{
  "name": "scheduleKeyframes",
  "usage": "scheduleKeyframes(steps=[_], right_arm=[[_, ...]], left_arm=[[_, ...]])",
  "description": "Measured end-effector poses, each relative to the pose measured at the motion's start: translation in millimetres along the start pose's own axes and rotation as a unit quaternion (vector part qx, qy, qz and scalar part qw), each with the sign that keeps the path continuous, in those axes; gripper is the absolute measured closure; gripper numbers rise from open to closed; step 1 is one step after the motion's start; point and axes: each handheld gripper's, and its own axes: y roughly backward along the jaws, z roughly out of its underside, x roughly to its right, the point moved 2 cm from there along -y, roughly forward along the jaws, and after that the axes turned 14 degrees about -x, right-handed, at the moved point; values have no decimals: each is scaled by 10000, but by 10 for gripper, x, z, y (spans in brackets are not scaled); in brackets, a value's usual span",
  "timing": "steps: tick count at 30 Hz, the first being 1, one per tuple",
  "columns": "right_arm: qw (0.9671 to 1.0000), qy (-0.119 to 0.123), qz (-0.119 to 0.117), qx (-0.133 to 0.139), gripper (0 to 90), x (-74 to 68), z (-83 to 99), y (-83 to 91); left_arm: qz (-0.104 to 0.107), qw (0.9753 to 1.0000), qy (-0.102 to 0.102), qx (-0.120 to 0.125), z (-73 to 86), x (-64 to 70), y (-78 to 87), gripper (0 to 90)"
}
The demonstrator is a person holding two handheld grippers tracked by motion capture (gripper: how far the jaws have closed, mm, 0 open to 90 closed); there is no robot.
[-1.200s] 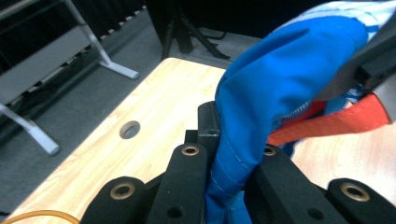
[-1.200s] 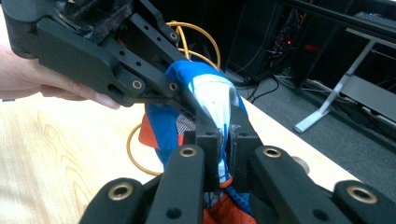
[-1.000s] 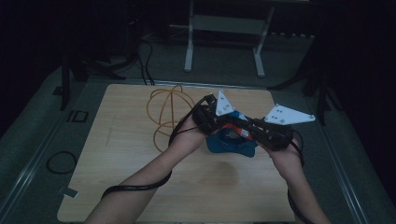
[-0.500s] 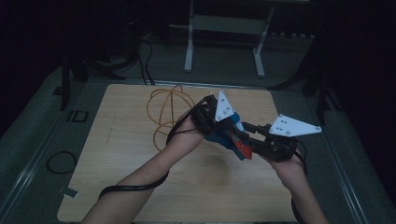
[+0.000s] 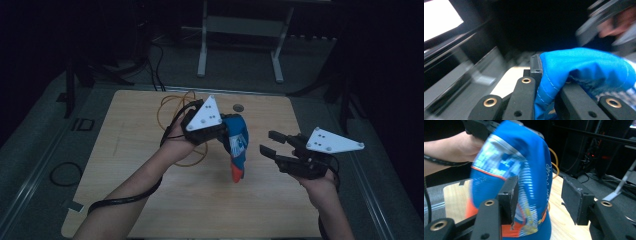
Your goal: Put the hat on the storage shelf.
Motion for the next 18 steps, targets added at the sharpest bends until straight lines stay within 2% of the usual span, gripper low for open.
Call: scheduleKeyframes(steps=[3, 5, 6, 7, 11, 13, 16, 18], right_arm=[[9998, 124, -145, 6, 457, -81, 9, -52], [9996, 139, -236, 10, 456, -113, 11, -72], [9990, 308, -334, -31, 456, -224, 10, -138], [9989, 341, -301, -71, 456, -251, 14, -160], [9988, 331, -343, -131, 458, -287, 35, -218], [9989, 332, -285, -166, 491, -307, 52, -271], [9992, 348, -149, -163, 608, -316, 65, -310], [9991, 374, 34, -180, 823, -308, 71, -312]], left_arm=[[238, 9995, -64, 192, 55, 34, 23, 890], [254, 9994, -54, 218, 74, 43, 18, 889], [477, 9982, -52, 355, 112, 74, -3, 890], [584, 9976, -52, 382, 114, 83, -7, 890], [623, 9971, -99, 419, 98, 111, -20, 889], [657, 9968, -105, 435, 72, 129, -36, 889], [666, 9967, -112, 450, 54, 137, -44, 889], [657, 9968, -130, 444, 54, 136, -47, 889]])
